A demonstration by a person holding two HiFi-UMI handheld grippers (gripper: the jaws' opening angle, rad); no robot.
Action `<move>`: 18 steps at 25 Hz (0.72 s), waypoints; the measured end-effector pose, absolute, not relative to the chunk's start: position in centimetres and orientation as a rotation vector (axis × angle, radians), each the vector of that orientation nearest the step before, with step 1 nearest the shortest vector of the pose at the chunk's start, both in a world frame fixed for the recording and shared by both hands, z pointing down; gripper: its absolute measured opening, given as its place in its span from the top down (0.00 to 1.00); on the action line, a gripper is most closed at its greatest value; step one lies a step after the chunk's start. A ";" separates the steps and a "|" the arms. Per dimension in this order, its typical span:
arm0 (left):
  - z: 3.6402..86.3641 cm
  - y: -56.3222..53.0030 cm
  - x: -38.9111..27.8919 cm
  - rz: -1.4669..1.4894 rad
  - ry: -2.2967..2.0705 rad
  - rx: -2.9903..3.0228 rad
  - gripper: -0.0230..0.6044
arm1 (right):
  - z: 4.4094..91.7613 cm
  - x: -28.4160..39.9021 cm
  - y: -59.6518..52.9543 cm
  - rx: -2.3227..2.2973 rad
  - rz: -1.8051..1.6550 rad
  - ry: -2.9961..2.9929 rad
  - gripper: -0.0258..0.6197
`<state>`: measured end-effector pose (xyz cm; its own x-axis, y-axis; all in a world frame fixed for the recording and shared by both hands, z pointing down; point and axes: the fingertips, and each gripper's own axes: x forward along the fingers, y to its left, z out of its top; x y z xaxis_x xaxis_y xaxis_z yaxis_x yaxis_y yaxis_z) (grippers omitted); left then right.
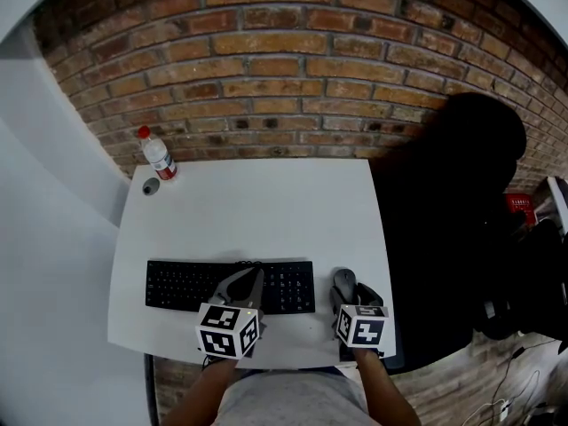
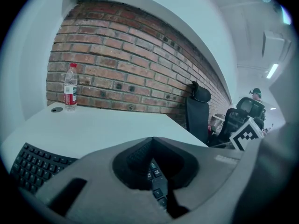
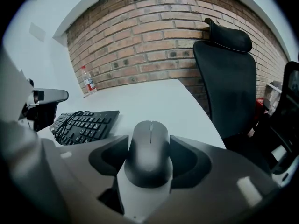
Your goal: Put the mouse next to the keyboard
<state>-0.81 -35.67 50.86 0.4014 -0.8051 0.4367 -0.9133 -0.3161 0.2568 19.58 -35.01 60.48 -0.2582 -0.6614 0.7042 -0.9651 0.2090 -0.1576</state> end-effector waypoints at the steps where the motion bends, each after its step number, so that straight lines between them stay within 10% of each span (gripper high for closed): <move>1: 50.8 -35.6 -0.8 0.315 -1.467 2.203 0.99 | 60.5 19.5 -35.0 1.504 0.810 -1.997 0.52; 18: 50.3 -34.4 -2.3 0.301 -1.476 2.212 0.99 | 58.4 18.2 -35.3 1.508 0.771 -2.051 0.56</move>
